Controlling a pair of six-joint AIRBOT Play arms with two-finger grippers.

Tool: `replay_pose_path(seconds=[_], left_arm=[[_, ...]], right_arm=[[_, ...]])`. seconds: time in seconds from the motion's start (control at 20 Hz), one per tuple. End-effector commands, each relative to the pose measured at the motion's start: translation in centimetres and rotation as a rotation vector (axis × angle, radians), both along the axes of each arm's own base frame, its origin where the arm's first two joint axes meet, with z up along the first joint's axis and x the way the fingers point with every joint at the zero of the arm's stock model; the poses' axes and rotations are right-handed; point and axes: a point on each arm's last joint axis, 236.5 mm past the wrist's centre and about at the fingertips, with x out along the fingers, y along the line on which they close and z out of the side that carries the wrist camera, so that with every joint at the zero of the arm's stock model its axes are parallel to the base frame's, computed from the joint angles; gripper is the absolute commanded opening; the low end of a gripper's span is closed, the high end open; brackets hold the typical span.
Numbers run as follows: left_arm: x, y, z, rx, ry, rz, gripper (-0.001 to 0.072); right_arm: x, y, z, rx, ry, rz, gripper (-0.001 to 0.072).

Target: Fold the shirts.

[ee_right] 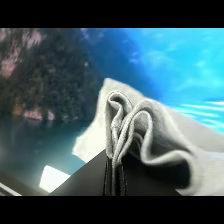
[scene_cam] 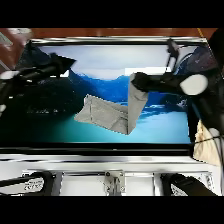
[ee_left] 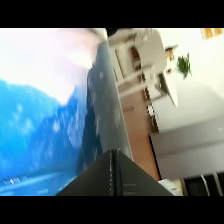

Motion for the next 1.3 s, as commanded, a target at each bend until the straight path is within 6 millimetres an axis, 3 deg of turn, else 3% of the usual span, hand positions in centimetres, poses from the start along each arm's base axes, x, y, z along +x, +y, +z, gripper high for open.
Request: replay_pose_path(seconds=[0.0,0.15,0.25,0.35,0.5,0.55,0.65,0.85,0.95,1.0,1.05,1.15,1.2,1.25], left_arm=[[-4.8,7.1,6.5,0.053,-0.118,0.060,0.0041],[-9.6,7.4,9.6,0.099,-0.194,-0.002,0.0041],[-12.1,6.2,9.8,0.155,-0.209,-0.067,0.0041],[-13.3,5.5,9.4,0.219,-0.208,-0.092,0.0041],[-13.4,4.7,8.9,0.244,-0.203,-0.104,0.0041],[-13.2,4.6,8.7,0.247,-0.201,-0.099,0.0041],[-12.8,4.3,8.3,0.241,-0.193,-0.091,0.0041],[-12.2,3.8,6.5,0.216,-0.152,-0.082,0.0042],[-12.1,3.9,5.7,0.208,-0.132,-0.081,0.0042],[-12.1,3.9,5.5,0.209,-0.126,-0.081,0.0042],[-12.1,4.0,5.3,0.218,-0.123,-0.080,0.0042],[-12.1,4.3,4.6,0.249,-0.110,-0.077,0.0042],[-12.0,4.4,4.1,0.269,-0.101,-0.076,0.0042],[-12.0,4.6,3.6,0.290,-0.093,-0.074,0.0042]], right_arm=[[1.3,7.8,-5.1,0.055,0.029,0.009,0.0064],[2.0,12.8,-10.9,0.144,0.124,-0.052,0.0064],[2.3,14.9,-13.7,0.231,0.199,-0.131,0.0064],[2.0,16.3,-15.7,0.289,0.263,-0.189,0.0064],[0.8,17.8,-17.1,0.305,0.316,-0.193,0.0066],[0.6,18.0,-17.2,0.308,0.322,-0.191,0.0113],[0.9,18.1,-16.9,0.332,0.323,-0.214,0.0500],[1.3,16.8,-14.5,0.354,0.331,-0.178,0.0517],[0.8,14.1,-12.8,0.256,0.302,-0.045,0.0517],[0.6,11.3,-12.5,0.171,0.295,0.007,0.0517],[0.3,7.7,-12.6,0.079,0.313,0.036,0.0521],[-1.4,-1.0,-14.1,-0.123,0.447,0.018,0.0675],[-3.5,-6.1,-15.4,-0.243,0.564,0.006,0.0675],[-5.7,-9.8,-16.3,-0.314,0.679,0.000,0.0675]])
